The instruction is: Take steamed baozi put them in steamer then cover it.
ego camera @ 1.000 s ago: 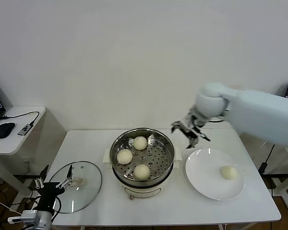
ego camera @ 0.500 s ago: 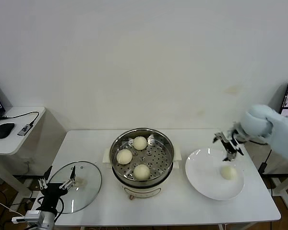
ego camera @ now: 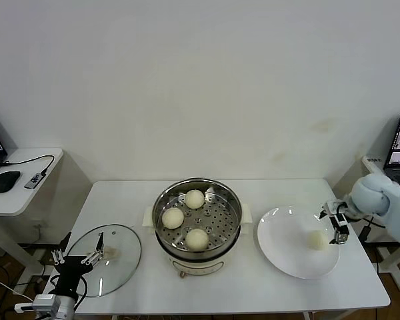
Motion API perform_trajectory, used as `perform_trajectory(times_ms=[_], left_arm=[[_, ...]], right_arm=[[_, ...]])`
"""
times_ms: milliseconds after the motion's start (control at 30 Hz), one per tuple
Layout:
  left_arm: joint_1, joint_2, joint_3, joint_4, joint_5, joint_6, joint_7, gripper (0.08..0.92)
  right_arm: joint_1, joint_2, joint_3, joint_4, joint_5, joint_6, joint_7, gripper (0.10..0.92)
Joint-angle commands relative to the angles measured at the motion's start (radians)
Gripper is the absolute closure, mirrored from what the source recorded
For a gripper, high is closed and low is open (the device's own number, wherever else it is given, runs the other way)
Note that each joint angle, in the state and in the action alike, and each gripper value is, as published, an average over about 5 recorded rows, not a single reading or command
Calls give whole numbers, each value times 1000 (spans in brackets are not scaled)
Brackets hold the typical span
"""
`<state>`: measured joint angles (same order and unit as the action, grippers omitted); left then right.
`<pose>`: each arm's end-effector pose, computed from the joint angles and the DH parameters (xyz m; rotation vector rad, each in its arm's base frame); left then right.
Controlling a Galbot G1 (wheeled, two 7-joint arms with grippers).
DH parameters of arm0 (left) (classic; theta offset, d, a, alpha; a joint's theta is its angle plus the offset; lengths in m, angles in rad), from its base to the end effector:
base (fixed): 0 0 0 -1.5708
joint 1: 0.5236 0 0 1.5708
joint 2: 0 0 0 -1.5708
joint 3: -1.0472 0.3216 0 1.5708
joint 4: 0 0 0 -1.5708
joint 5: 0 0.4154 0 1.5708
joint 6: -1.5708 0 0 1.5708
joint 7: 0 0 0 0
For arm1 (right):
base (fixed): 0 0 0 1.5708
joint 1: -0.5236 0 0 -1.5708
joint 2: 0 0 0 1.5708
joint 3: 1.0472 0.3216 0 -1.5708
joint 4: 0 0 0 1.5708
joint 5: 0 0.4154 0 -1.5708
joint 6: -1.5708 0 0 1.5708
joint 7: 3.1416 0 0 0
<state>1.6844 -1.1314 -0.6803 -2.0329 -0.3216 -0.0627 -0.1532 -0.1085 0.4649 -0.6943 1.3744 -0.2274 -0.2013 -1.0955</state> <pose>0.2364 0.1105 -0.2979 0.1148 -3.0550 -0.2110 0.5045 -0.1885 -0.1950 1.1097 -1.3003 1.4332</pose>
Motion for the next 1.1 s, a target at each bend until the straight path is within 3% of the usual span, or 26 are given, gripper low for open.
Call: perform_trajectory(times_ms=[33, 633, 1100], left_arm=[[1, -1, -2, 1, 0, 1, 0, 177], [3, -1, -8, 2, -7, 6, -1, 177], [2, -4, -8, -2, -8, 6, -3, 177]], right_arm=[[-128, 35, 89, -67, -43, -5, 5, 203], [-151, 114, 121, -125, -73, -9, 56, 210], [-149, 112, 123, -114, -75, -19, 61, 373]])
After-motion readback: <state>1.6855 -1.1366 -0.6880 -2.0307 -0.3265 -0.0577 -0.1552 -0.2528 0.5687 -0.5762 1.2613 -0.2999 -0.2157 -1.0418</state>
